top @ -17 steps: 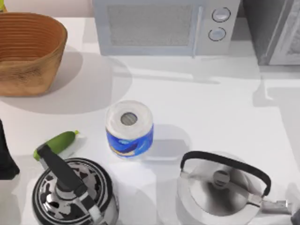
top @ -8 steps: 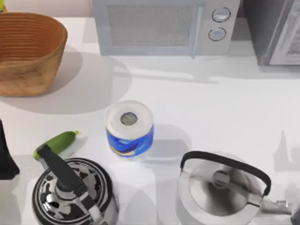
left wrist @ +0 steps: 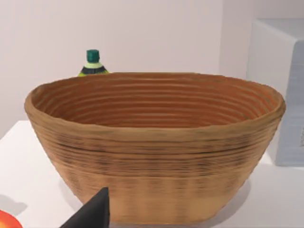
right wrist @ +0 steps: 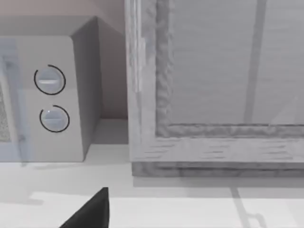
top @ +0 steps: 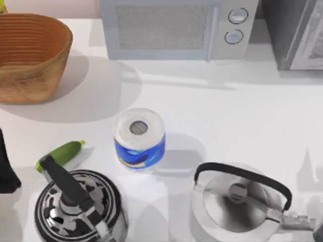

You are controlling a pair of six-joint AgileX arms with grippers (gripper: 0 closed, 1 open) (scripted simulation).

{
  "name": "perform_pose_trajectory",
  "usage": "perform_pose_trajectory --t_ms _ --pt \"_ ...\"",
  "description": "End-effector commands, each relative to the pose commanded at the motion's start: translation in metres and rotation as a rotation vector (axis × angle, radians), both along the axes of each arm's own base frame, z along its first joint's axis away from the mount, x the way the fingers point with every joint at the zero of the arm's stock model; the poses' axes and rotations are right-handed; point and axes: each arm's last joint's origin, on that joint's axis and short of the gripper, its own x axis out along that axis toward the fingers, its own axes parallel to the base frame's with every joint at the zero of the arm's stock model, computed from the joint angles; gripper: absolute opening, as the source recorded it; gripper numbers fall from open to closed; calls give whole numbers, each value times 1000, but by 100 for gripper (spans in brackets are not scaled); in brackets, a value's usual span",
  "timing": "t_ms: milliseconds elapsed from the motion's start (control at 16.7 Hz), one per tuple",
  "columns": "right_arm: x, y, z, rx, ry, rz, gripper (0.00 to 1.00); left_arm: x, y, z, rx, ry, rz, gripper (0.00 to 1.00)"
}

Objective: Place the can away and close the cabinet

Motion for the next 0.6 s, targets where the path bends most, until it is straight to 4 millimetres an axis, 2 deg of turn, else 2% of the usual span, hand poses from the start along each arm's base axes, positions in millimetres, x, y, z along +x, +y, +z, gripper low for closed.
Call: perform_pose_trajectory --t_ms 120,240,420,600 --pt "0 0 0 0 5 2 100 0 0 0 0 0 0 100" --pt "0 -2 8 -8 -23 2 100 0 0 0 0 0 0 100" --pt "3 -11 35 -49 -110 -1 100 0 0 0 0 0 0 100" --pt "10 -28 69 -138 -224 -15 100 0 0 0 0 0 0 100"
